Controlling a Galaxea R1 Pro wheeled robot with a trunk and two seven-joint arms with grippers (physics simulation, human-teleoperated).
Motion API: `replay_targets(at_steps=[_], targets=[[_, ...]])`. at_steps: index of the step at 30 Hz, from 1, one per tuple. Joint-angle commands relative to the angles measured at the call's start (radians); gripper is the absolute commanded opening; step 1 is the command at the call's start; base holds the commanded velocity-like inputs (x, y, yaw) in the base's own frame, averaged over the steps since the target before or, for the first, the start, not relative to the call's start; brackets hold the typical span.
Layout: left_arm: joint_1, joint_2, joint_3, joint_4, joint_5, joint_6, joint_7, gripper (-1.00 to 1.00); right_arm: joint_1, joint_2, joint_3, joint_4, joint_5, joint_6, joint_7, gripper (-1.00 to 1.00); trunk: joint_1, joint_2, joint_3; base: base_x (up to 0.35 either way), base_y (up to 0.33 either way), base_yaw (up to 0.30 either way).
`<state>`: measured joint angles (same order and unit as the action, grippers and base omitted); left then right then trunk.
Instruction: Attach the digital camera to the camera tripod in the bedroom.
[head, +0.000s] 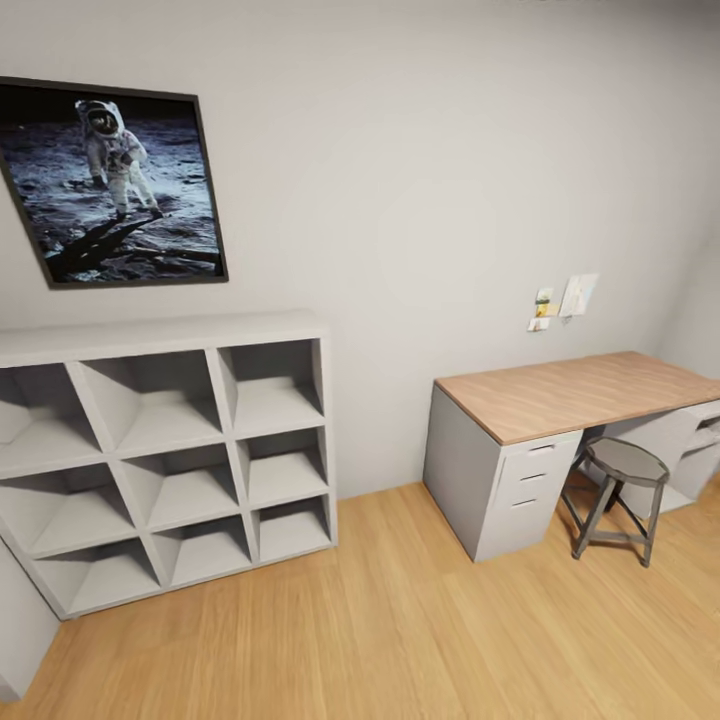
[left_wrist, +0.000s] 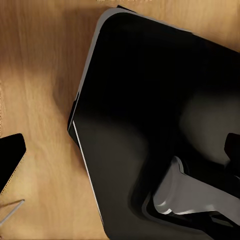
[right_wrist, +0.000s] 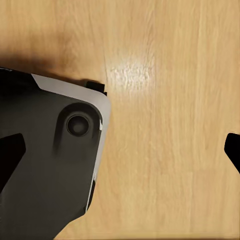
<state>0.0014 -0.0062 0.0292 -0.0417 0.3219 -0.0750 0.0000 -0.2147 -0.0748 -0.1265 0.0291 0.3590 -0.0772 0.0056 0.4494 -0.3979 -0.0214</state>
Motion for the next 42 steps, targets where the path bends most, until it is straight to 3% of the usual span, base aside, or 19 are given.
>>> replay_targets(at_steps=[1, 17, 36, 39, 40, 42], targets=[[0.0, 0.0, 0.003, -0.001, 0.003, -0.002, 0.0, 1.0, -0.002, 0.0, -0.008, 0.003, 0.008, -0.006, 0.001, 1.0, 0.001, -0.002, -0.002, 0.0, 0.0, -0.242], [0.0, -0.001, 0.003, -0.001, 0.003, -0.002, 0.0, 1.0, -0.002, -0.001, -0.009, 0.003, 0.009, -0.005, 0.002, 1.0, 0.001, -0.002, -0.002, 0.0, 0.0, -0.222], [0.0, 0.001, 0.0, -0.002, 0.003, -0.002, 0.001, 1.0, -0.002, -0.001, -0.007, 0.002, 0.019, 0.001, 0.006, 1.0, 0.001, -0.002, -0.002, 0.0, 0.0, -0.022], [0.0, 0.009, -0.001, -0.022, 0.002, 0.001, 0.006, 1.0, -0.002, 0.0, -0.004, -0.001, 0.018, 0.009, -0.005, 1.0, 0.001, -0.002, -0.002, 0.0, 0.0, 0.0], [0.0, 0.036, -0.001, -0.112, 0.002, 0.022, 0.011, 1.0, -0.002, -0.001, -0.004, -0.01, 0.024, 0.03, -0.015, 1.0, 0.001, -0.002, -0.002, 0.0, 0.0, 0.0], [0.0, 0.051, -0.001, -0.182, 0.002, 0.056, 0.014, 1.0, -0.002, 0.0, -0.004, -0.02, 0.025, 0.049, -0.017, 1.0, 0.001, -0.002, -0.002, 0.0, 0.0, 0.0]])
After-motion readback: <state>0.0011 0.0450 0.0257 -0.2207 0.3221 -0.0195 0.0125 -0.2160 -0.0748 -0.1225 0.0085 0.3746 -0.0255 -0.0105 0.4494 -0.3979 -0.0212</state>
